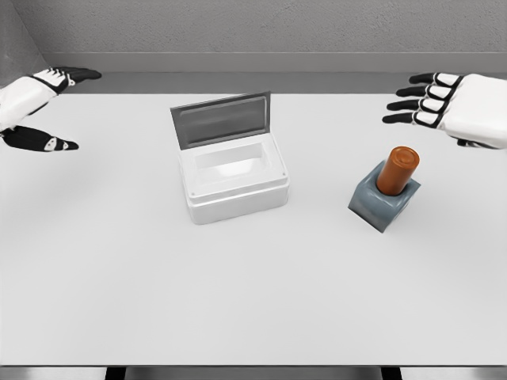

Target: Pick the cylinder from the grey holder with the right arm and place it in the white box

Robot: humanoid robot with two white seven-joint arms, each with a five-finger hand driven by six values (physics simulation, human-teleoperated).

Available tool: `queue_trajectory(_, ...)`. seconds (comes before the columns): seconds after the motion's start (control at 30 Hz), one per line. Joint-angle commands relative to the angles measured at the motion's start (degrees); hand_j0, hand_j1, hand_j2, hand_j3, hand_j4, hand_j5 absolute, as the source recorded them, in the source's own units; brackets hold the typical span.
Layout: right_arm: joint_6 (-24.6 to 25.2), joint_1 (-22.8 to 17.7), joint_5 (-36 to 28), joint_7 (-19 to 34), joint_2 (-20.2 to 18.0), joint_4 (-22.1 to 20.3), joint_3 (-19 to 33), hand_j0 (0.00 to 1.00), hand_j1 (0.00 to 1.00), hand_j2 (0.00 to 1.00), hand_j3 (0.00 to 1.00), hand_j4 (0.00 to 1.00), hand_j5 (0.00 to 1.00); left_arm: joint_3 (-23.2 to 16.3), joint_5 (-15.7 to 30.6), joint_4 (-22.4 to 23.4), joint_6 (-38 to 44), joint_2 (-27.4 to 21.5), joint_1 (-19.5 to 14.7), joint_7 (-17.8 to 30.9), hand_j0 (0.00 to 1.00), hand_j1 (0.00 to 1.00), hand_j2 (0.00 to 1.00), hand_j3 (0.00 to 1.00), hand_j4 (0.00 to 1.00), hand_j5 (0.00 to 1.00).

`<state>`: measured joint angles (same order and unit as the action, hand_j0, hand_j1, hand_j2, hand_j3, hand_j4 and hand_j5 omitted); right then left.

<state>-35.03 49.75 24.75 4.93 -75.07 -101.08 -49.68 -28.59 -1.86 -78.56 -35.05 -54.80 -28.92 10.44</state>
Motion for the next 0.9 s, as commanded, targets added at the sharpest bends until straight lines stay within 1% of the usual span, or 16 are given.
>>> queue_trajectory(0.0, 0.0, 0.0, -0.3, -0.1, -0.1, 0.0, -0.5, 1.00, 1.00, 1.00, 1.00, 1.00, 1.00, -3.7, 9.5, -0.3, 0.1, -0.1, 0.0, 3.5, 1.00, 1.00, 1.00, 1.00, 1.00, 1.00)
queue_trajectory(0.1, 0.0, 0.0, -0.3, -0.2, -0.1, 0.0, -0.6, 1.00, 1.00, 1.00, 1.00, 1.00, 1.00, -4.0, 25.7, -0.3, 0.1, 0.0, -0.6, 23.4, 1.00, 1.00, 1.00, 1.00, 1.00, 1.00)
queue_trajectory(0.2, 0.0, 0.2, -0.8, -0.6, -0.2, 0.1, -0.5, 1.00, 1.00, 1.00, 1.00, 1.00, 1.00, -3.9, 29.2, -1.2, 0.1, 1.1, -1.3, 24.6, 1.00, 1.00, 1.00, 1.00, 1.00, 1.00)
queue_trajectory(0.27, 0.0, 0.4, -0.8, -0.1, -0.1, 0.2, -0.2, 1.00, 1.00, 1.00, 1.00, 1.00, 1.00, -3.7, 35.9, -1.2, 0.2, 1.1, -1.8, 24.6, 1.00, 1.00, 1.00, 1.00, 1.00, 1.00)
queue_trajectory(0.3, 0.0, 0.5, -0.7, 0.9, 0.2, 0.7, 0.0, 1.00, 1.00, 1.00, 1.00, 1.00, 1.00, -3.7, 38.4, -1.2, 4.4, 1.1, -2.7, 24.6, 1.00, 1.00, 1.00, 1.00, 1.00, 1.00)
queue_trajectory(0.33, 0.0, 2.0, -0.9, 8.1, 2.6, 2.0, 0.1, 1.00, 1.00, 1.00, 1.00, 1.00, 1.00, -3.5, 39.3, -1.2, 9.2, 1.1, -4.0, 24.6, 1.00, 1.00, 1.00, 1.00, 1.00, 1.00)
queue_trajectory(0.4, 0.0, 4.7, -3.5, 20.4, 8.4, 7.4, 0.3, 1.00, 1.00, 1.00, 1.00, 1.00, 1.00, -3.1, 38.6, -1.1, 9.9, 1.1, -4.4, 24.6, 1.00, 1.00, 1.00, 1.00, 1.00, 1.00)
queue_trajectory(0.43, 0.0, 5.5, -3.6, 24.1, 9.9, 8.3, 0.3, 1.00, 1.00, 1.00, 1.00, 1.00, 1.00, -2.8, 37.9, -0.8, 7.9, 1.1, -4.6, 24.6, 1.00, 1.00, 1.00, 1.00, 1.00, 1.00)
queue_trajectory(0.47, 0.0, 5.9, -3.3, 26.1, 10.5, 8.3, 0.2, 1.00, 1.00, 1.00, 1.00, 1.00, 1.00, -2.1, 34.5, -0.6, 5.7, 1.0, -4.6, 24.6, 1.00, 1.00, 1.00, 1.00, 1.00, 1.00)
queue_trajectory(0.5, 0.0, 6.2, -3.0, 26.4, 10.5, 8.4, 0.1, 1.00, 1.00, 1.00, 1.00, 1.00, 1.00, -1.6, 30.8, -0.9, 3.8, 1.0, -4.6, 24.6, 1.00, 1.00, 1.00, 1.00, 1.00, 1.00)
queue_trajectory(0.53, 0.0, 6.6, -3.0, 26.7, 10.5, 8.7, 0.1, 1.00, 1.00, 1.00, 1.00, 1.00, 1.00, -1.6, 29.9, -1.0, 2.6, 1.0, -4.4, 24.6, 1.00, 1.00, 1.00, 1.00, 1.00, 1.00)
queue_trajectory(0.6, 0.0, 6.7, -2.7, 27.8, 12.7, 10.6, -0.6, 1.00, 1.00, 1.00, 1.00, 1.00, 1.00, -1.5, 30.2, -0.5, 3.1, 0.4, -4.3, 24.6, 1.00, 1.00, 1.00, 1.00, 1.00, 1.00)
queue_trajectory(0.67, 0.0, 6.8, -2.8, 27.8, 13.3, 10.6, -1.6, 1.00, 1.00, 1.00, 1.00, 1.00, 1.00, -1.3, 30.1, 0.2, 3.1, 0.3, -4.1, 24.6, 1.00, 1.00, 1.00, 1.00, 1.00, 1.00)
queue_trajectory(0.7, 0.0, 6.7, -2.8, 27.8, 14.4, 10.6, -2.0, 1.00, 1.00, 1.00, 1.00, 1.00, 1.00, -1.1, 30.2, 0.3, 6.1, 0.3, -4.4, 24.6, 1.00, 1.00, 1.00, 1.00, 1.00, 1.00)
queue_trajectory(0.77, 0.0, 6.7, -2.9, 27.8, 15.6, 10.6, -2.1, 1.00, 1.00, 1.00, 1.00, 1.00, 1.00, 1.2, 31.6, 0.3, 22.4, 0.9, -4.5, 24.6, 1.00, 1.00, 1.00, 1.00, 1.00, 1.00)
queue_trajectory(0.87, 0.0, 6.7, -2.6, 27.8, 16.0, 10.3, -3.2, 1.00, 1.00, 1.00, 1.00, 1.00, 1.00, 2.8, 31.8, 0.4, 24.1, 3.0, -4.7, 24.6, 1.00, 1.00, 1.00, 1.00, 1.00, 1.00)
